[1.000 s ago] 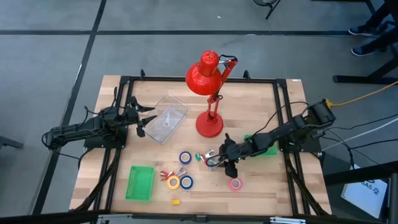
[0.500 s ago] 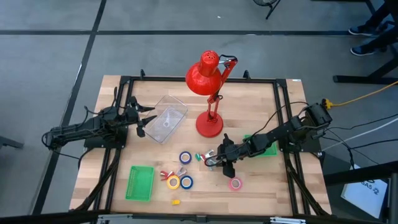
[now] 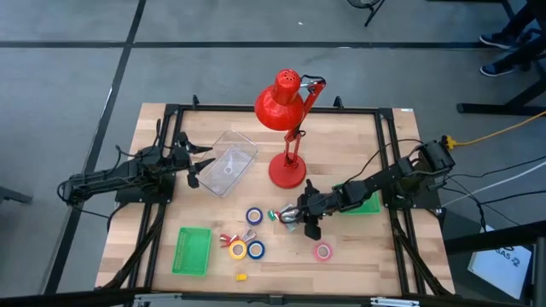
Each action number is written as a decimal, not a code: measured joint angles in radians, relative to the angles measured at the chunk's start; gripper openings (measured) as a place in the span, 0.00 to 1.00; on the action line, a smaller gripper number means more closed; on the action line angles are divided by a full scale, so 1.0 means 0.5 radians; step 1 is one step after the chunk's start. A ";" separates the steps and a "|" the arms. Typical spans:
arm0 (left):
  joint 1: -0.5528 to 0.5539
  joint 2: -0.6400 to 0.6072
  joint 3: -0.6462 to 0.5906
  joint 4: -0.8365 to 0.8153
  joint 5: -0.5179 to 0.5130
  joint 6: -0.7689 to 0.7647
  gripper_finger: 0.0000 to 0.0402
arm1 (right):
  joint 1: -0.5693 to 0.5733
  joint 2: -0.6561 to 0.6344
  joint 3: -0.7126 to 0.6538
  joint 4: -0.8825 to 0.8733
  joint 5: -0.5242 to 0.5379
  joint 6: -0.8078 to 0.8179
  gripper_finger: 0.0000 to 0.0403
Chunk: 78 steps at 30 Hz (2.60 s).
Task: Pick and place Stapler, Stapler remover, tape
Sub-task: Put the blue staple remover into the top green basket
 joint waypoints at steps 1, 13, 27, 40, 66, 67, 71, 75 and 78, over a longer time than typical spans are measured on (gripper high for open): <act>0.000 0.000 0.000 0.000 0.000 0.000 0.43 | 0.000 0.000 0.000 -0.005 0.000 -0.001 0.16; 0.000 0.000 0.000 0.000 0.000 0.000 0.43 | -0.027 0.030 0.003 0.015 -0.004 -0.119 0.09; 0.000 0.000 0.000 0.000 0.000 0.000 0.44 | -0.075 0.031 0.001 0.039 -0.071 -0.156 0.01; 0.000 0.000 0.001 0.001 0.000 0.000 0.43 | -0.073 -0.163 -0.003 -0.066 -0.264 -0.208 0.00; 0.000 0.000 0.000 0.002 0.000 0.000 0.44 | -0.029 -1.348 -0.001 -0.538 -0.208 0.110 0.00; 0.000 0.000 0.000 0.002 0.000 0.000 0.43 | -0.024 -1.392 -0.001 -0.591 -0.209 0.116 0.00; 0.000 0.000 0.000 0.002 0.000 0.000 0.43 | 0.004 -1.553 -0.001 -0.818 -0.172 0.163 0.00; 0.000 0.000 0.000 0.002 0.000 0.000 0.44 | 0.040 -1.701 -0.001 -1.172 -0.070 0.181 0.00; 0.000 0.000 0.000 0.002 0.000 0.000 0.43 | 0.069 -1.792 -0.001 -1.465 0.012 0.238 0.00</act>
